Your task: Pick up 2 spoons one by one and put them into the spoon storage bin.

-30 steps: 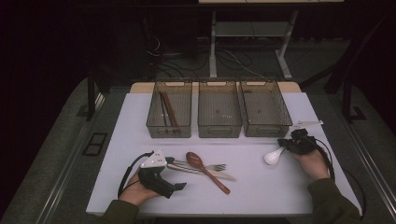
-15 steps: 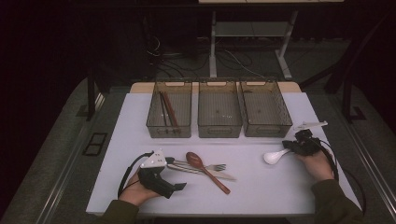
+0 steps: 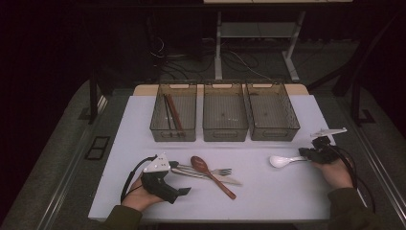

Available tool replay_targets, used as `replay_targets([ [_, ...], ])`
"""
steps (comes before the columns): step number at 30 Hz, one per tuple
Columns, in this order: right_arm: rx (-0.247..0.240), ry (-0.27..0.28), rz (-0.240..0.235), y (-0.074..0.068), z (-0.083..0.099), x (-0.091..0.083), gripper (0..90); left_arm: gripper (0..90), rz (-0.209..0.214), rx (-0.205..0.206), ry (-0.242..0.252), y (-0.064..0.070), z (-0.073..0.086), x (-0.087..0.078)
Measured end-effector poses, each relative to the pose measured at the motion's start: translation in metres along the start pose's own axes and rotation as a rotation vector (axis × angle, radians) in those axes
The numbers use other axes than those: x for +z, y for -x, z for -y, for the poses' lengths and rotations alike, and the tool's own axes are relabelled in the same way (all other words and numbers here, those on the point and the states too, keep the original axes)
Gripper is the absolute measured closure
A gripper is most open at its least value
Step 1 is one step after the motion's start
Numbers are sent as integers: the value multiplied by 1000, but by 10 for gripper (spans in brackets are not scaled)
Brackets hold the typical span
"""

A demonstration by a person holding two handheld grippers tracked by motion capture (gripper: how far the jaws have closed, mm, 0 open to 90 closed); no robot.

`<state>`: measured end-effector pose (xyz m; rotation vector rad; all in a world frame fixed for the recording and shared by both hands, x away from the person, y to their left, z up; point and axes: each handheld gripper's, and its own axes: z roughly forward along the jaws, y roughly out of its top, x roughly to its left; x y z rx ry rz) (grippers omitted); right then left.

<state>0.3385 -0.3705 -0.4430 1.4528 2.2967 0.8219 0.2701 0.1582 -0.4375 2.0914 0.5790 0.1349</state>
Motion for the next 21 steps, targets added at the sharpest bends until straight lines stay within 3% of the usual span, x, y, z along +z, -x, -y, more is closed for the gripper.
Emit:
replay_targets([
  [5,8,10,-3,1,0,-1,898,0,1,0,1,0,0,0],
  [11,27,80,-78,-6,-4,-11,714,0,0,1,0,0,0,0],
  [15,-23,91,-166,-18,-7,-17,573,0,1,-1,-1,-1,0,1],
  [21,-109,90,-221,-39,-8,-15,465,0,2,-5,0,-2,1,1],
])
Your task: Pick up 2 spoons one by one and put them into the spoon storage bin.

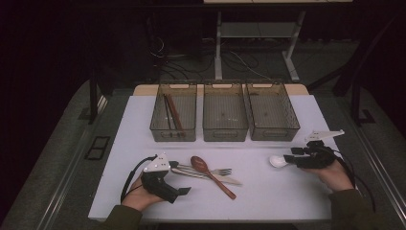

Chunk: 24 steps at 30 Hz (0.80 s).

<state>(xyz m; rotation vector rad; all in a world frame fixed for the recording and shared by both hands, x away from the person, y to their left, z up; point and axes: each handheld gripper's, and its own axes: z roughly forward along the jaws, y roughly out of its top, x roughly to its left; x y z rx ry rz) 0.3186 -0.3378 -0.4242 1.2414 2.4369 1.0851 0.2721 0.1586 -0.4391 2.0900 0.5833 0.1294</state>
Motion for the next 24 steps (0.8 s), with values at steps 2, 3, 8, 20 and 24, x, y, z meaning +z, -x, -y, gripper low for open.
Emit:
replay_targets([
  [2,-20,3,-13,-4,-2,3,442,0,-1,0,0,0,0,0],
  [3,-26,4,-18,-5,-2,5,437,0,0,1,-1,0,0,0],
  [8,-60,-19,-28,-11,-3,16,431,0,3,2,-2,1,0,1],
  [20,-82,-76,-25,-12,-1,27,435,0,4,-1,1,1,0,0],
  [24,-98,-97,-25,-14,1,27,448,0,4,-2,1,1,0,1],
])
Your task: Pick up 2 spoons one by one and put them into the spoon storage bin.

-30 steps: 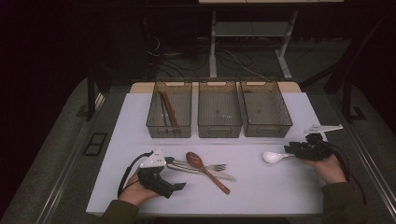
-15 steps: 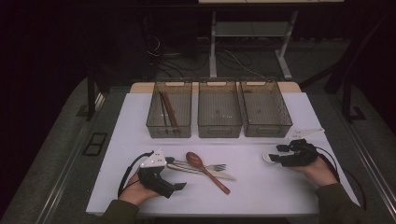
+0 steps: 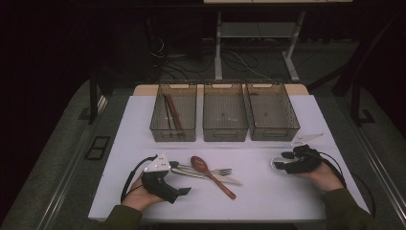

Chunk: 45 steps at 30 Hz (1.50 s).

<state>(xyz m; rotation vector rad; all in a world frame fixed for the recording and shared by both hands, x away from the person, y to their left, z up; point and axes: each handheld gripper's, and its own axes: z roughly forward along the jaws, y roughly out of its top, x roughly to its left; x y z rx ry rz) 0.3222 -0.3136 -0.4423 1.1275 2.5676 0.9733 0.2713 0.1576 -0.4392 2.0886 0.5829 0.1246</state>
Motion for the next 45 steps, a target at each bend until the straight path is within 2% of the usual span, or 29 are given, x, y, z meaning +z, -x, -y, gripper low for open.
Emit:
replay_targets([
  [8,-37,-27,-33,1,4,-3,524,0,1,3,0,0,0,0],
  [14,-68,-48,-26,-1,4,-4,605,0,1,4,-2,0,0,0],
  [23,-58,-51,-54,1,4,-9,750,0,2,10,-7,0,0,0],
  [31,-50,-58,-78,2,3,-10,790,0,3,10,-6,0,0,0],
  [45,-32,-60,-96,2,1,-11,804,0,3,8,-2,1,0,0],
])
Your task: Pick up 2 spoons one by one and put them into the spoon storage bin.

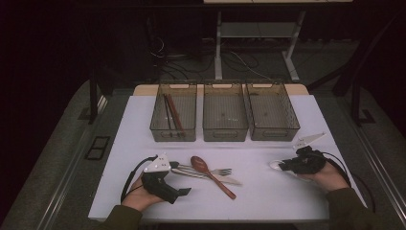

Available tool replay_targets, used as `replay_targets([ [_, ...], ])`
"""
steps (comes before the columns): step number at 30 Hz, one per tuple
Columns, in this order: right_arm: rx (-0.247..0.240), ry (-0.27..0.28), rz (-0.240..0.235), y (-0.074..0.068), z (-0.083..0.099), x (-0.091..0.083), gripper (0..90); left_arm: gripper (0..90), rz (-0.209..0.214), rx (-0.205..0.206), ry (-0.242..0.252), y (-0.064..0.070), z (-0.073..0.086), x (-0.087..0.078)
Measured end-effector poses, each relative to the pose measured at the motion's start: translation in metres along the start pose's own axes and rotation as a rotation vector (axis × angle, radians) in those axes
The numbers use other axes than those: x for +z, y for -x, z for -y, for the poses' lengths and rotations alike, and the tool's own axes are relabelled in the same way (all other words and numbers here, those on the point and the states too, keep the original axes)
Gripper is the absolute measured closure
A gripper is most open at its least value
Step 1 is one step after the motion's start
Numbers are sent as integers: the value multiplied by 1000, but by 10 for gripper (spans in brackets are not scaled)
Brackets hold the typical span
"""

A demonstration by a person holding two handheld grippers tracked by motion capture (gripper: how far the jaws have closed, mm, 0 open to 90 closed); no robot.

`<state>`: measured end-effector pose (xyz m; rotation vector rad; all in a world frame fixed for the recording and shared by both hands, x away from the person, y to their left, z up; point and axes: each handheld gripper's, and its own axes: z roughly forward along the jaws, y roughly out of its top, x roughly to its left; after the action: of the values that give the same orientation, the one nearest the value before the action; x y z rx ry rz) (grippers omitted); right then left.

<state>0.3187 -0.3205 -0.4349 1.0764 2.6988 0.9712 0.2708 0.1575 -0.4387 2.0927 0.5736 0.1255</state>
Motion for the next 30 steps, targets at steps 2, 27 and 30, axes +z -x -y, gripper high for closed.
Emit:
replay_targets([
  [2,0,13,-10,0,-1,-1,805,0,0,0,-1,0,0,0],
  [27,10,127,21,-12,-26,1,807,0,0,-10,12,-1,0,-1],
  [30,12,152,17,-13,-34,2,807,0,2,-17,17,0,0,0],
])
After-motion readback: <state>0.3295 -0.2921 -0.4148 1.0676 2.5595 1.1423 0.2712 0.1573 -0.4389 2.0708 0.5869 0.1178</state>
